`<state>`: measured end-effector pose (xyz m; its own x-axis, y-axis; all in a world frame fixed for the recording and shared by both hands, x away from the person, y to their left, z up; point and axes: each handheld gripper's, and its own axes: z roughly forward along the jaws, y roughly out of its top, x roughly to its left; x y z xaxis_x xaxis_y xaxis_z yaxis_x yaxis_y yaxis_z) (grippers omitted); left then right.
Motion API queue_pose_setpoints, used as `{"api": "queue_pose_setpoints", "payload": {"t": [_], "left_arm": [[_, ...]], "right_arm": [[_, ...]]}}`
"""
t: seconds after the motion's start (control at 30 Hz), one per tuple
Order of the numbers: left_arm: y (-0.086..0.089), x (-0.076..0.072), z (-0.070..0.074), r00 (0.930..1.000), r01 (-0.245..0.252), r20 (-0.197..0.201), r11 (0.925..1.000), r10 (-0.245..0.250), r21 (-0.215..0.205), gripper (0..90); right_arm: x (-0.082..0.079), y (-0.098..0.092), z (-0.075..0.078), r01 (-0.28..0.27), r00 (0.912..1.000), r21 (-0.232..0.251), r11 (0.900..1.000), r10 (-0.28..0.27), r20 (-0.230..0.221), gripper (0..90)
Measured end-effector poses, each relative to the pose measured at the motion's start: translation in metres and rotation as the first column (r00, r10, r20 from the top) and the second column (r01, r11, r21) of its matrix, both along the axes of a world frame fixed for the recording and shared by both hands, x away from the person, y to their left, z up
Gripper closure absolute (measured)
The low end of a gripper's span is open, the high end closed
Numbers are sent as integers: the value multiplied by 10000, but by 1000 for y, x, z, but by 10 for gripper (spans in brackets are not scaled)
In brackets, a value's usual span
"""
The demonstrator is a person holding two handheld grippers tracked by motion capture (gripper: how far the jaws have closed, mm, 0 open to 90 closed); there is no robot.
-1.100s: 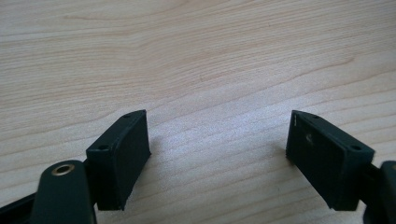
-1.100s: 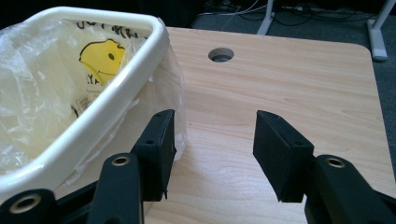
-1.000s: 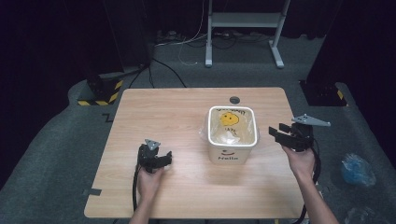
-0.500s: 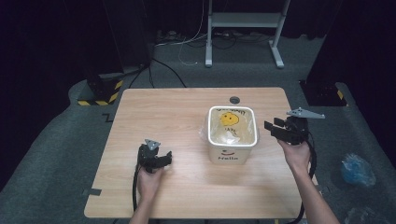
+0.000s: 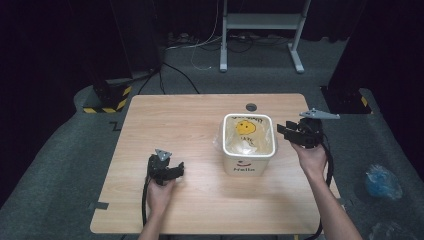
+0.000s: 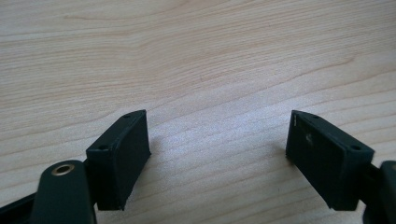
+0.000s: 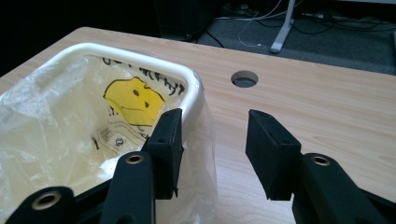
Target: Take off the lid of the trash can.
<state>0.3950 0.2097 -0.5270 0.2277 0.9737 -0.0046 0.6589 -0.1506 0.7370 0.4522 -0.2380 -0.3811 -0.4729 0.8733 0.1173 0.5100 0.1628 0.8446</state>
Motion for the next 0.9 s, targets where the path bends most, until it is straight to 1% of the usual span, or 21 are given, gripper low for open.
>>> {"api": "queue_pose_setpoints", "payload": {"t": [0.4, 0.63, 0.67, 0.9], "left_arm": [[0, 0, 0, 10000, 1, 5, 10000, -1, 4, 215], [0, 0, 0, 10000, 0, 4, 10000, 0, 4, 215], [0, 0, 0, 10000, -2, 5, 10000, 2, 9, 215], [0, 0, 0, 10000, -39, 26, 10000, 39, 29, 215]], "right_arm": [[14, 11, 9, -236, 9997, -116, 9997, 236, 38, 578], [21, 17, 11, -266, 9996, -168, 9995, 265, -32, 581], [22, 18, 12, -264, 9996, -112, 9996, 263, -45, 583], [25, 19, 13, -222, 9998, -118, 9997, 222, -20, 576]]}}
